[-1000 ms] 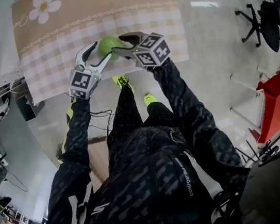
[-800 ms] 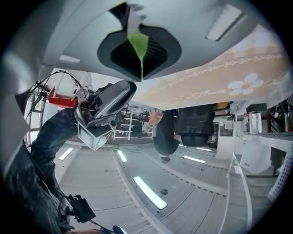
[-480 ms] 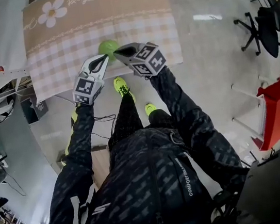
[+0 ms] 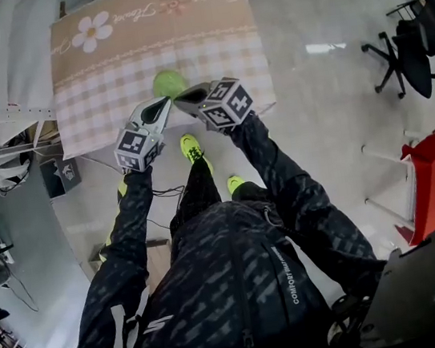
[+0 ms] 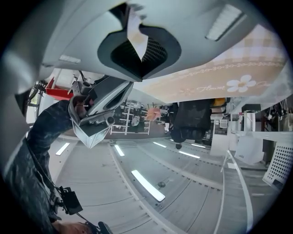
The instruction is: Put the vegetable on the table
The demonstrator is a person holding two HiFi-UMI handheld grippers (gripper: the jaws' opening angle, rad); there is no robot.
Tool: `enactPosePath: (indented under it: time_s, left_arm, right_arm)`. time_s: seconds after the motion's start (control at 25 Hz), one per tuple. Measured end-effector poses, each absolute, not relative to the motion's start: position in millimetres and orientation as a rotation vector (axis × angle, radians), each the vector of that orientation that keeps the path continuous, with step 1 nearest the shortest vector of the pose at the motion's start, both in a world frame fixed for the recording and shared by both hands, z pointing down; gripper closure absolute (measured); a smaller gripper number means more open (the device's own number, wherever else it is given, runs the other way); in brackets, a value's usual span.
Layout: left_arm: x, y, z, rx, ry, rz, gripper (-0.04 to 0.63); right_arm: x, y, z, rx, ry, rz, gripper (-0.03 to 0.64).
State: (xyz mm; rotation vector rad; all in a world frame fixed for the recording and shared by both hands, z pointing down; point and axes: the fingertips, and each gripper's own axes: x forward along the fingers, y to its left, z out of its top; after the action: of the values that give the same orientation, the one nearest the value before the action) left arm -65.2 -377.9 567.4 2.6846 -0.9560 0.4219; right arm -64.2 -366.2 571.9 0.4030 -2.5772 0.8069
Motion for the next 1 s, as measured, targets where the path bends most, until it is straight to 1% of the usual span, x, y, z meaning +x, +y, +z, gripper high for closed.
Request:
enactPosePath:
  time_s: [0.16, 0.4, 0.64, 1.0]
  left_arm:
    - [-56, -359, 554, 2.680, -0.995, 0.420, 0.603]
    - [-49, -316, 533, 2.628, -1.088, 0.338, 0.603]
    - [-33, -253, 519, 2.599, -1.179, 0.304, 0.603]
    - [-24, -178, 515, 2.506, -1.261, 0.252, 0.603]
  right_arm:
    - [-57, -346, 561, 0.367, -2.581, 0.722, 0.617]
    - [-47, -310, 537, 0.367, -2.635, 0.600, 0.615]
    - [-28, -256, 517, 0.361, -2.687, 0.574, 0.615]
    - [-16, -189, 520, 0.288, -2.665, 0.590, 0.615]
